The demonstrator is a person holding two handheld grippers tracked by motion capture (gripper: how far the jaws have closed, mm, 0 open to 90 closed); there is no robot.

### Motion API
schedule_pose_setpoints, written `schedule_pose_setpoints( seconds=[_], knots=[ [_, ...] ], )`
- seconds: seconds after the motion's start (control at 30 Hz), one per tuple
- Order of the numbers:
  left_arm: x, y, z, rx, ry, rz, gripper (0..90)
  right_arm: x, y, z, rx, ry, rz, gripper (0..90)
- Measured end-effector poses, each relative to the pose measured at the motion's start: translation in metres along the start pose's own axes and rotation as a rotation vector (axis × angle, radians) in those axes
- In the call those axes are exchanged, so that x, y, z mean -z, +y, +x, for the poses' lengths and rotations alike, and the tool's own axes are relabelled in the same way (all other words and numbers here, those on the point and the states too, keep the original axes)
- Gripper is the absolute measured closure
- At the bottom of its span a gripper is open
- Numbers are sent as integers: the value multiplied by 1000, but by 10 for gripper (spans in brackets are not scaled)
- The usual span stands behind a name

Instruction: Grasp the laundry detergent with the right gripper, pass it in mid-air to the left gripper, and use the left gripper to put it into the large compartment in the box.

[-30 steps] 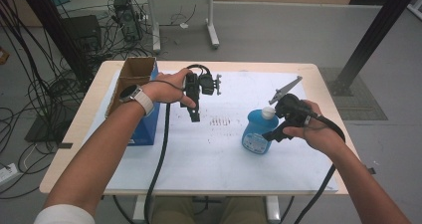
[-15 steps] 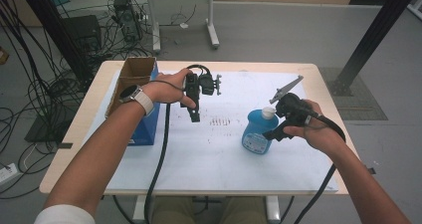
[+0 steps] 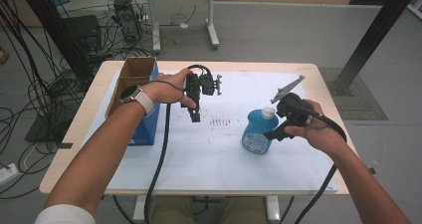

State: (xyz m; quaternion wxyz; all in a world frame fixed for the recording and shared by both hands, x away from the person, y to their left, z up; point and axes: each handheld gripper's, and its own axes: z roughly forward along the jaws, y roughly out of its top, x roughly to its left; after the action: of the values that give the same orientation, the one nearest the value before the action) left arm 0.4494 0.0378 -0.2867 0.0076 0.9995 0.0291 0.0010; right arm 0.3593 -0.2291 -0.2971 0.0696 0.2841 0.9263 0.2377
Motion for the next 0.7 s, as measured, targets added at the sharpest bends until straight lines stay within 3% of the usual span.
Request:
schedule_pose_setpoints(
  seconds=[0.7],
  knots=[
    [0,-1,0,3,0,-2,106,1,0,-1,-1,-1,-5,68]
  ],
)
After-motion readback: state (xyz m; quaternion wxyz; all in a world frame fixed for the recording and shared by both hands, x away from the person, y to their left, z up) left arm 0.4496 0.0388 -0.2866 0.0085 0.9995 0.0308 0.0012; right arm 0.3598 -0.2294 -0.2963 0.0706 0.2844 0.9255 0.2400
